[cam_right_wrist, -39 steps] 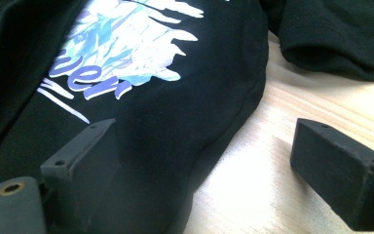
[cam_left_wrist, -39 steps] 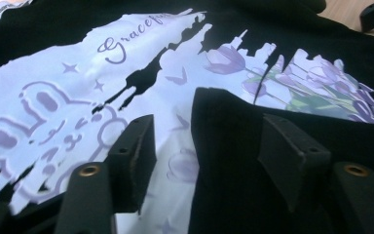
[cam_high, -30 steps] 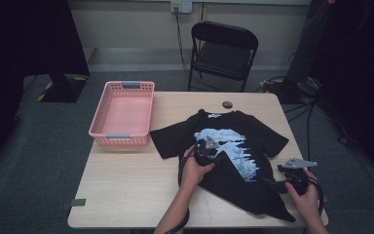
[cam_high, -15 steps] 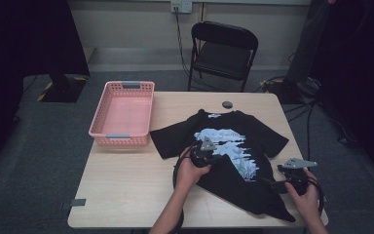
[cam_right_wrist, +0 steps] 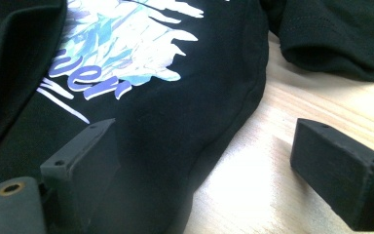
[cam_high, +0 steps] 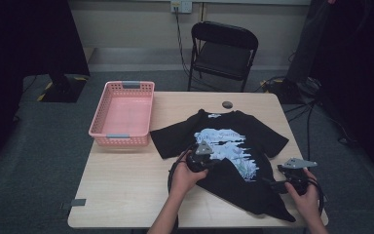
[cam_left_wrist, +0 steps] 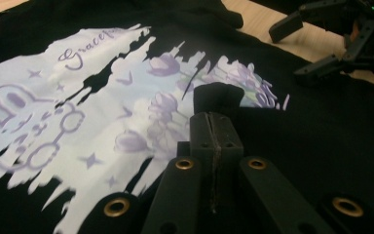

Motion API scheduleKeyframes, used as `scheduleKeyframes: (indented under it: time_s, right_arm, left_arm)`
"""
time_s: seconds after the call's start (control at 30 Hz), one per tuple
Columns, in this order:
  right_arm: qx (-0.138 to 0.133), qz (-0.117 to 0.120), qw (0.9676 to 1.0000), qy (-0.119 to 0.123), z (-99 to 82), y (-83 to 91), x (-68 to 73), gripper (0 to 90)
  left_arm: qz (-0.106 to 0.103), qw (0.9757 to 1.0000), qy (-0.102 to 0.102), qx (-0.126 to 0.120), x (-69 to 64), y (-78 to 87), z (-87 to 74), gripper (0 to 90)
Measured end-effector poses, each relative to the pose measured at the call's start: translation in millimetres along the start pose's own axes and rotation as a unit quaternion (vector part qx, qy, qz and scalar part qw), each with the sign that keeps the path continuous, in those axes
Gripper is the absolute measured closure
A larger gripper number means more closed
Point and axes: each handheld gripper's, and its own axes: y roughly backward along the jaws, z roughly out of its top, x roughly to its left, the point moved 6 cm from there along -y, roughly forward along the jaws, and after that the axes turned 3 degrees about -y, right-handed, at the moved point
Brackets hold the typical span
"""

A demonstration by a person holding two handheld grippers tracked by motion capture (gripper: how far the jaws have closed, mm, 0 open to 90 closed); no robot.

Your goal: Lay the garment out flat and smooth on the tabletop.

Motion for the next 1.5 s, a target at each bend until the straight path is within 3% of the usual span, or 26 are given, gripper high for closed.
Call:
scheduleKeyframes:
  time_s: [0.3,0.93,1.13,1.5]
  right_arm:
    - [0.000,0.000,1.0000,0.000,-0.2,0.0,-0.1,9.9]
    - [0.000,0.000,1.0000,0.000,-0.2,0.0,0.0,10.0]
    - [0.000,0.000,1.0000,0.000,-0.1,-0.1,-0.1,10.0]
    - [0.000,0.000,1.0000,0.000,-0.1,-0.1,-0.1,9.9]
  left_arm:
    - [-0.008,0.9999,-0.008,-0.011,-12.3,26.9,-1.9,90.0]
    - [-0.019,0.9996,-0.015,-0.013,-31.2,53.6,-16.0,90.0]
    - [-0.021,0.9996,-0.013,-0.012,-31.9,59.1,-21.5,90.0]
    - [-0.018,0.9996,-0.008,-0.023,-35.7,84.5,-33.3,90.0]
